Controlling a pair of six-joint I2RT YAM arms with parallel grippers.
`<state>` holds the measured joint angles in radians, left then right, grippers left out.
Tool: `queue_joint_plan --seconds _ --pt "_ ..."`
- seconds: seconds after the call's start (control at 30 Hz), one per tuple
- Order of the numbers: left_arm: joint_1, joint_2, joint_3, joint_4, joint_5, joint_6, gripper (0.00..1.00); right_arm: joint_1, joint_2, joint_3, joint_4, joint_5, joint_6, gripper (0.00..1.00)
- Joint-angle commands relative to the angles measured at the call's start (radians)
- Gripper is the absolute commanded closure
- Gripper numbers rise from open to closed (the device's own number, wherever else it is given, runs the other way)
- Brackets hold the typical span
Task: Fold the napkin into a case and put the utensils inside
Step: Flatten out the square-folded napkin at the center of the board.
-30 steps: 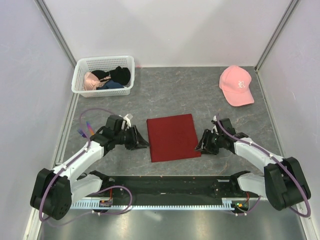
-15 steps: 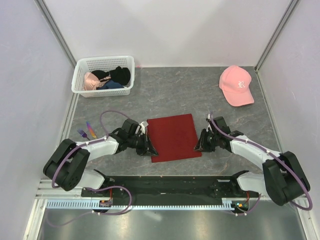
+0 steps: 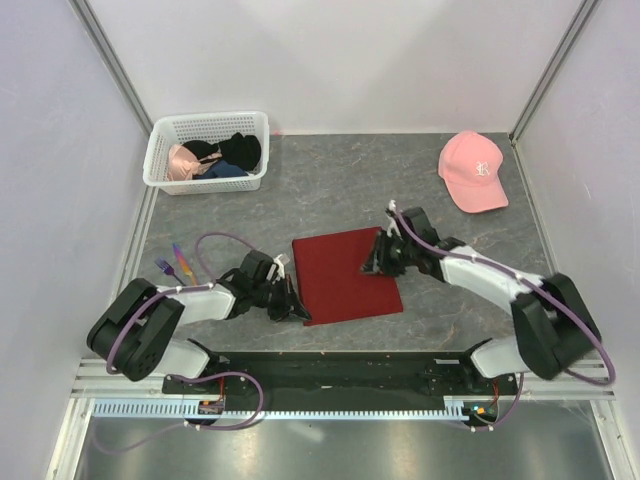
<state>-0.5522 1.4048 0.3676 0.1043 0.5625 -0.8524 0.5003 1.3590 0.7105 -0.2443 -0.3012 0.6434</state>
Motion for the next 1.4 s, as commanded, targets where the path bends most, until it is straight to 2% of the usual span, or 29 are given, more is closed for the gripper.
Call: queue_joint_plan --seconds 0.0,0.1,0.2,0.23,0.3,0.33,0.73,1.03,1.2,1.27,1.37 --pt "-0.003 -0.036 -0.041 -0.025 -0.128 -0.010 0.97 0.067 0.237 0.185 0.232 -0.131 0.084 0.63" --pt "-0.002 -0.055 -0.061 -0.012 -0.145 -0.022 0.97 0.102 0.398 0.315 0.376 -0.179 0.143 0.65" --pt "-0.003 -0.066 -0.082 0.003 -0.157 -0.030 0.97 0.122 0.531 0.434 0.428 -0.197 0.182 0.74" --pt "-0.003 -0.067 -0.084 0.003 -0.161 -0.031 0.97 0.129 0.561 0.490 0.438 -0.206 0.190 0.83" --pt "-0.003 -0.063 -0.084 0.008 -0.165 -0.030 0.97 0.142 0.629 0.527 0.486 -0.219 0.208 0.92" --pt "-0.003 -0.060 -0.085 0.009 -0.165 -0.030 0.97 0.144 0.650 0.556 0.502 -0.237 0.217 1.00" --pt "-0.002 -0.058 -0.117 0.032 -0.164 -0.031 0.98 0.161 0.931 0.708 0.692 -0.335 0.274 1.00" --pt "-0.003 -0.093 -0.171 0.041 -0.176 -0.040 0.98 0.138 1.166 0.995 0.634 -0.377 0.234 1.00" --pt "-0.003 -0.194 -0.151 -0.035 -0.156 -0.043 0.96 0.116 1.089 1.067 0.423 -0.323 0.153 1.00" --pt "-0.003 -0.257 -0.110 -0.070 -0.138 -0.051 0.93 0.083 1.011 1.041 0.390 -0.311 0.147 0.99" --pt "-0.002 -0.311 -0.034 -0.130 -0.138 -0.068 0.88 0.034 0.881 0.933 0.346 -0.291 0.115 0.93"
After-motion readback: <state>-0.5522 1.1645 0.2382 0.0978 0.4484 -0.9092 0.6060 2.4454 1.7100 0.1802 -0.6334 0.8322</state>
